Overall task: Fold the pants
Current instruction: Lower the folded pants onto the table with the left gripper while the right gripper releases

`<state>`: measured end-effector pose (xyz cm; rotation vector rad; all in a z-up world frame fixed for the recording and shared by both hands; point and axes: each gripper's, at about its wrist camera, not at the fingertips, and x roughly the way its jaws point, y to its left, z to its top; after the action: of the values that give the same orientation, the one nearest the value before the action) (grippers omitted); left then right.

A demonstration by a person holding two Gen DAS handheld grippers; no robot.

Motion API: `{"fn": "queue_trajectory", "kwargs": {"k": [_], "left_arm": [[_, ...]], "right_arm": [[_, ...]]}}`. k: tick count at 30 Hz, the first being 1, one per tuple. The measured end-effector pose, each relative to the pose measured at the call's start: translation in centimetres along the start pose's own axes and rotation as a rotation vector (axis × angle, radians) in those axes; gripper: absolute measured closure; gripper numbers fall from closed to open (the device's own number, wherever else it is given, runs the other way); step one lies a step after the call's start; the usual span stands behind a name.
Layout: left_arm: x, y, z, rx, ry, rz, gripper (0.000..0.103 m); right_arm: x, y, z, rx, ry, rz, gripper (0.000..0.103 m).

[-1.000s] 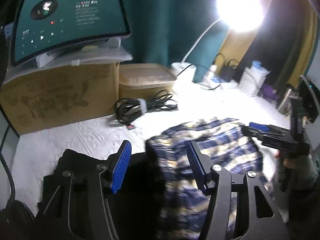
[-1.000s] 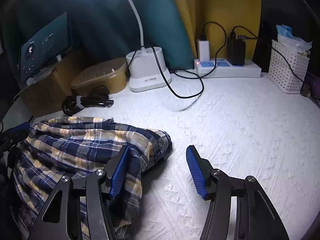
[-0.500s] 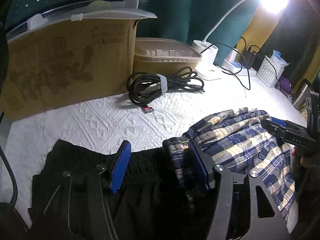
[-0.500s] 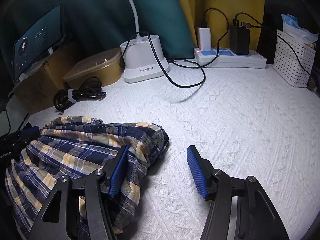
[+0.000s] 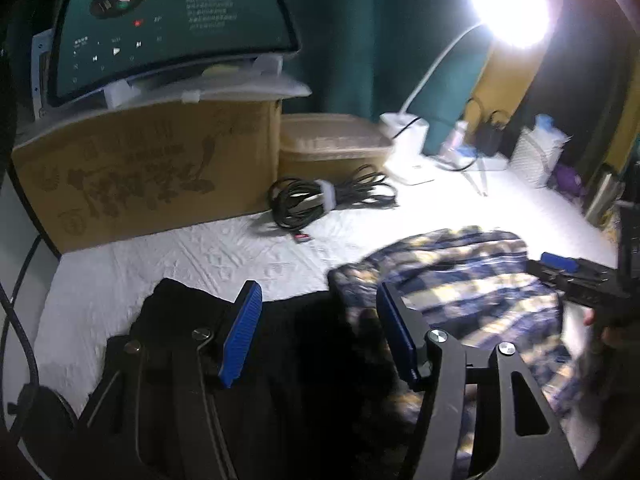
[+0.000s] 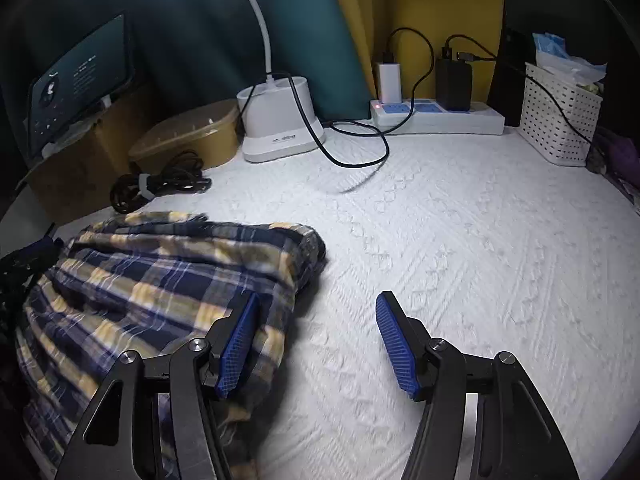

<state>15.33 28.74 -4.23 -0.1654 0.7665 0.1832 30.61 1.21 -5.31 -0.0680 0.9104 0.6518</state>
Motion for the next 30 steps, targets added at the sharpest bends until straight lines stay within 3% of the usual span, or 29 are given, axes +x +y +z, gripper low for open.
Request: {"fn": "queue_trajectory", "kwargs": {"k": [6,14,21,30], "left_arm": [[-1.2,-2.1,-1.5,0.045,0.015,-0.044,0.042],[-0.1,-1.9,-4.4,0.073,0.092,-0.018,0.040],[-1.1,-2.2,-4.9,0.091,0.077,0.023,0.041],[-3.2,-3.8,-5.7,0.078,0.041,0.019,0.041]], "right_arm": [[-1.2,1.0,-1.3,-0.017,0.007,0.014,0.040],[-1.6,1.7,-3.5,-0.011,0.034,0.056,0.041],[-2.8,2.3,-5.1,-0.005,0.029,0.085,0.040],[-4.2,2.6,-7.0,-0.034,0.054,0.108,0.040]]}}
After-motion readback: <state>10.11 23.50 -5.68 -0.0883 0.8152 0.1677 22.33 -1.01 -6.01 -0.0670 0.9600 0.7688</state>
